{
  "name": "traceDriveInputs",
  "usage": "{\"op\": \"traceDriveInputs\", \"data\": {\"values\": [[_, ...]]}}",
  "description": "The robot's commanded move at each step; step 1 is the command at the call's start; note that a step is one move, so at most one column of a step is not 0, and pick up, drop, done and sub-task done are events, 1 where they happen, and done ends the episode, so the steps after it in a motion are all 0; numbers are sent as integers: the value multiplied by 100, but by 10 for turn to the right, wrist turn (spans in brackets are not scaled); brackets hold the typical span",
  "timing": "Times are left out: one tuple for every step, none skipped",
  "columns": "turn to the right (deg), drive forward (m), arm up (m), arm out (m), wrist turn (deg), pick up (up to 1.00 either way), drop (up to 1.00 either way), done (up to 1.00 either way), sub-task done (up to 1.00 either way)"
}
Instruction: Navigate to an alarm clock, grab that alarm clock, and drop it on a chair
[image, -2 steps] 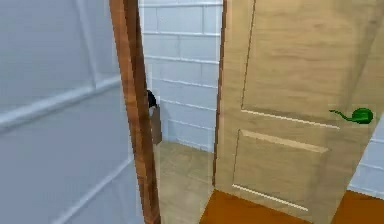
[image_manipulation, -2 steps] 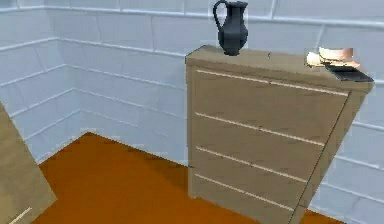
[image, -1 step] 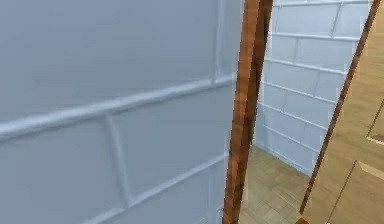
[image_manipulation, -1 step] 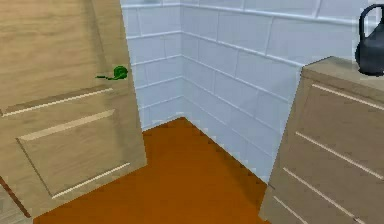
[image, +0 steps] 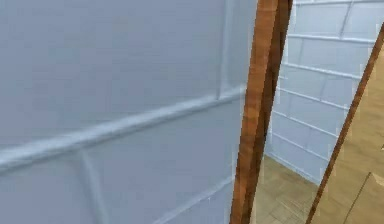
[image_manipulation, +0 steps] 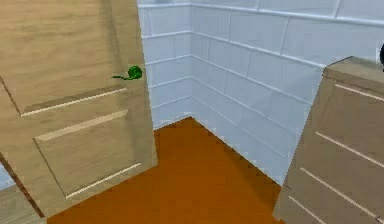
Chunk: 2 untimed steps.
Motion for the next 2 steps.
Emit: {"op": "traceDriveInputs", "data": {"values": [[450,0,0,0,0,0,0,0,0],[450,0,0,0,0,0,0,0,0]]}}
